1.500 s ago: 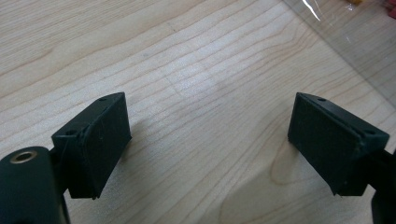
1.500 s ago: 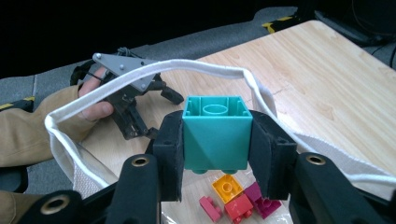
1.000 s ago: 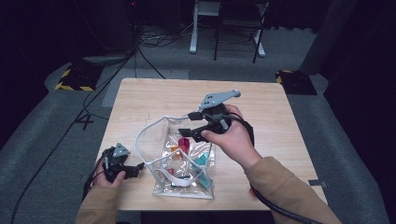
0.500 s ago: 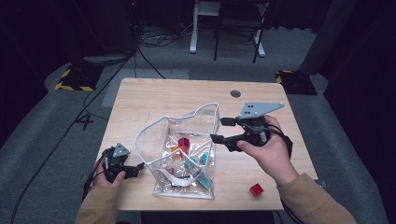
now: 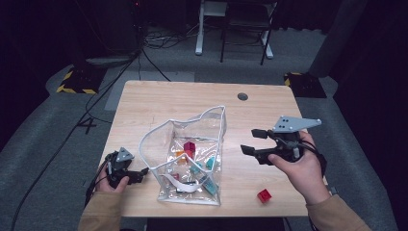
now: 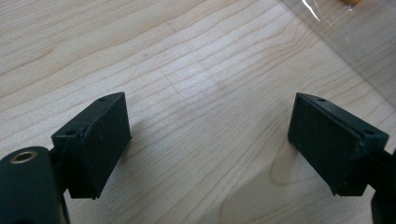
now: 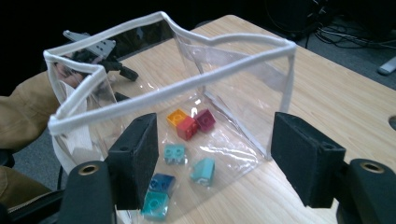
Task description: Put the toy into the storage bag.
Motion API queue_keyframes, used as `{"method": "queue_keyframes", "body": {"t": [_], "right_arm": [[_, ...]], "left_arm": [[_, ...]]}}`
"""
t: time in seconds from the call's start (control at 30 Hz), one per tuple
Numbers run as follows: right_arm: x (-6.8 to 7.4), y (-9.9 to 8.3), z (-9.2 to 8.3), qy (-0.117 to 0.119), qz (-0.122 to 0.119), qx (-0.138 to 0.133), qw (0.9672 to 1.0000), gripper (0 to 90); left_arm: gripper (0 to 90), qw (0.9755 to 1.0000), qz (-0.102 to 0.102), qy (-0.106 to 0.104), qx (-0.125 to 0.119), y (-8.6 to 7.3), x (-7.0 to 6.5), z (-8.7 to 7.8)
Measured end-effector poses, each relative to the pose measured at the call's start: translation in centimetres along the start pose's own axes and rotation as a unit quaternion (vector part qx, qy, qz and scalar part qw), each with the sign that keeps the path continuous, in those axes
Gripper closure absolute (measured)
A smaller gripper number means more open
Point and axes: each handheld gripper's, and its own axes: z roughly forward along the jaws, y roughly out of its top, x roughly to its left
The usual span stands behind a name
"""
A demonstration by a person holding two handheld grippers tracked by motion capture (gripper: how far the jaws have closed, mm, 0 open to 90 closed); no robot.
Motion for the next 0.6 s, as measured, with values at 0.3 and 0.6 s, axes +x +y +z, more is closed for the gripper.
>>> {"method": "queue_keyframes", "body": {"t": [0.3,0.6], "right_arm": [[-1.1,-2.5,-2.3,-0.03,0.025,0.002,0.9992,32.7],[-1.7,-4.8,-3.3,-0.053,0.041,0.006,0.9977,32.4]], "left_arm": [[13.3,1.0,-0.001,-0.001,-0.001,0.0,0.0,0.0],[13.3,1.0,-0.001,0.0,0.0,0.0,0.0,0.0]]}}
